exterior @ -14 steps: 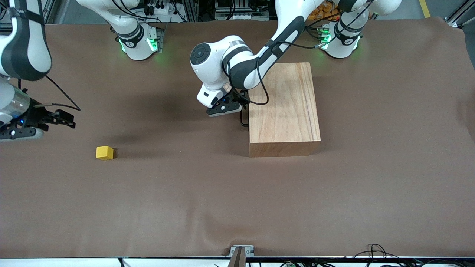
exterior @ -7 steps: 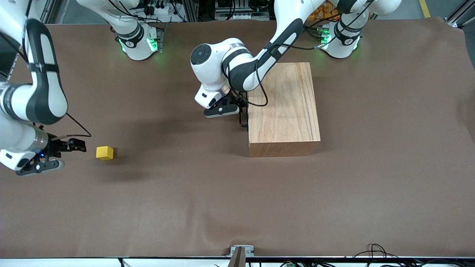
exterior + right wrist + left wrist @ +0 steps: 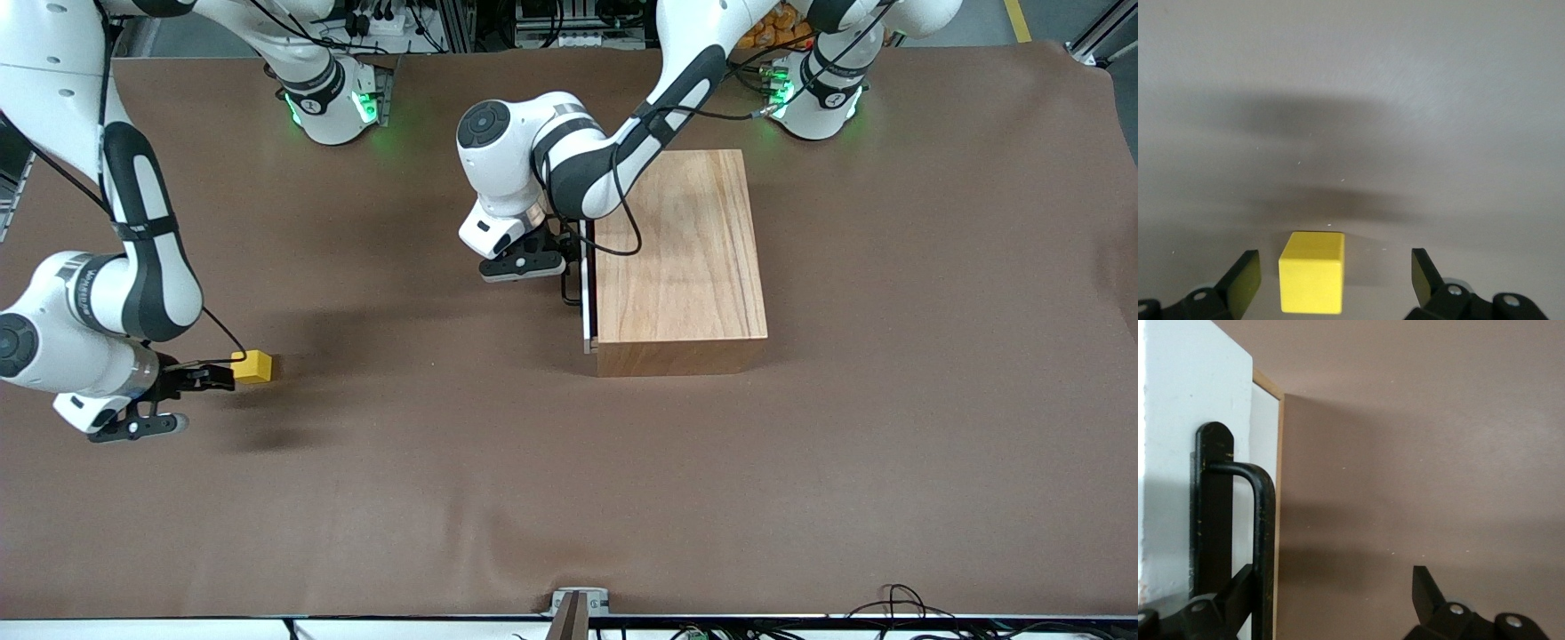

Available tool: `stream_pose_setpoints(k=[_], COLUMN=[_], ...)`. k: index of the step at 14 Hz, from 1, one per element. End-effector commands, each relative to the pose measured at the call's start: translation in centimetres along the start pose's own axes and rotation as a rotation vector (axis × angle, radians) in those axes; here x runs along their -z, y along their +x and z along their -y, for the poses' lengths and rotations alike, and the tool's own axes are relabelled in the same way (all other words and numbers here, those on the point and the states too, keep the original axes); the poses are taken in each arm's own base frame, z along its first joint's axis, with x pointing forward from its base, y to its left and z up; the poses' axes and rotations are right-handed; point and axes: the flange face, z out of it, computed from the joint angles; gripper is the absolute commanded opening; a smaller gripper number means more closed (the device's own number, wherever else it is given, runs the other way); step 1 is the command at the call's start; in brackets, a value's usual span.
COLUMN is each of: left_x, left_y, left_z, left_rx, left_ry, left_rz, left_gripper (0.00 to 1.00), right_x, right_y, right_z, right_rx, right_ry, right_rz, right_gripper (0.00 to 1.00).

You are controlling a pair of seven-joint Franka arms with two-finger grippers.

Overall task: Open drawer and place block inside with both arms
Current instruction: 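Pull the drawer open with the left gripper while the right gripper grasps the cube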

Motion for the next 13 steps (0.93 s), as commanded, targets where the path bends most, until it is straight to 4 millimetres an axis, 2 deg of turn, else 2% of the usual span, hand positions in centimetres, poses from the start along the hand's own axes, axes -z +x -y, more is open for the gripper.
stream_pose_setpoints(k=[1, 5, 7, 10, 13], left_x=[-0.1, 0.3, -0.3, -0.2, 0.2], left_y=[-0.1, -0.4, -1.1, -1.5, -1.5], left_z=[-1.0, -1.7, -2.2, -2.6, -2.8], left_rx=[-0.008, -0.012, -0.022, -0.027, -0.022], left_ry=[-0.028, -0.068, -0.076, -0.088, -0.115], left_rz=[-0.026, -0.034, -0.034, -0.036, -0.036], left_gripper=[1.0, 1.0, 1.0, 1.0, 1.0], right_x=[-2.4, -5.6, -6.4, -6.6, -5.7], right_y=[-0.8, -2.6, -3.3, -3.6, -3.6], right_z=[0.4, 0.4, 0.8, 0.7, 0.7], right_rx=[-0.054, -0.087, -0.104, -0.099, -0.094], right_ry=[0.059, 0.099, 0.125, 0.128, 0.132], right_rz=[0.0, 0.058, 0.074, 0.08, 0.079], right_gripper=[1.0, 1.0, 0.97, 0.73, 0.28])
